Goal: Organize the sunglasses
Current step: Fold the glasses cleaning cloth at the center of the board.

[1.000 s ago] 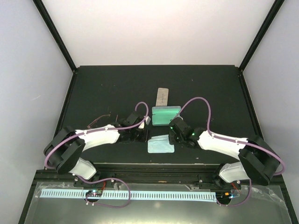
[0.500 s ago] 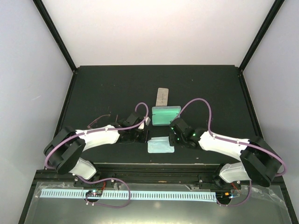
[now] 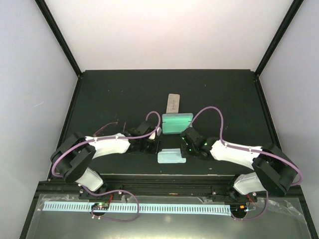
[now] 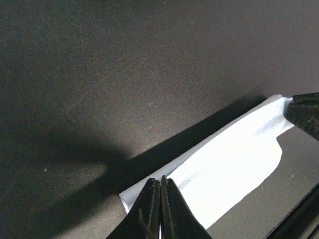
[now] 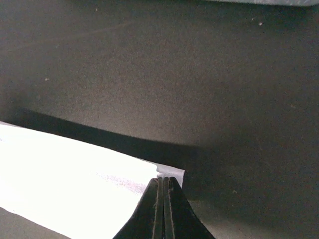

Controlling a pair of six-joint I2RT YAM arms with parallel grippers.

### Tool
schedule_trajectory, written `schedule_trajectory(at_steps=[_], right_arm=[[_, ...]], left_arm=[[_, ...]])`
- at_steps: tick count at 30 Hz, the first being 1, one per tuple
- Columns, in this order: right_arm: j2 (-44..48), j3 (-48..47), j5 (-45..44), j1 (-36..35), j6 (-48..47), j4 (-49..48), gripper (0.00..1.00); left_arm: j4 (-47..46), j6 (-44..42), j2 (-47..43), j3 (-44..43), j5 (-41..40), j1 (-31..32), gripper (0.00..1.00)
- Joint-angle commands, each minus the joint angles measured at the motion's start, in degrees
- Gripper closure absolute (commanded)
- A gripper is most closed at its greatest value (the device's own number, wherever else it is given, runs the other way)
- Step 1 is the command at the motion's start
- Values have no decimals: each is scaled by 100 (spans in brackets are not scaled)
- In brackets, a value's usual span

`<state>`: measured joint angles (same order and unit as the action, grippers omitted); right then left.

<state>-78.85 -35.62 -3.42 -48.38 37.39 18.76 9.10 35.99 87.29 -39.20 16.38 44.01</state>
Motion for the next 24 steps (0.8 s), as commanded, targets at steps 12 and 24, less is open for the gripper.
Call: schedule_trajectory(at_steps=[12, 24], right_arm=[[36, 286, 412, 27, 4, -143, 95], [979, 686, 743, 22, -32, 105, 79]], left_arm=[[-166, 72, 113, 64, 93, 46, 98], [-399, 181, -384, 602, 389, 46, 79]])
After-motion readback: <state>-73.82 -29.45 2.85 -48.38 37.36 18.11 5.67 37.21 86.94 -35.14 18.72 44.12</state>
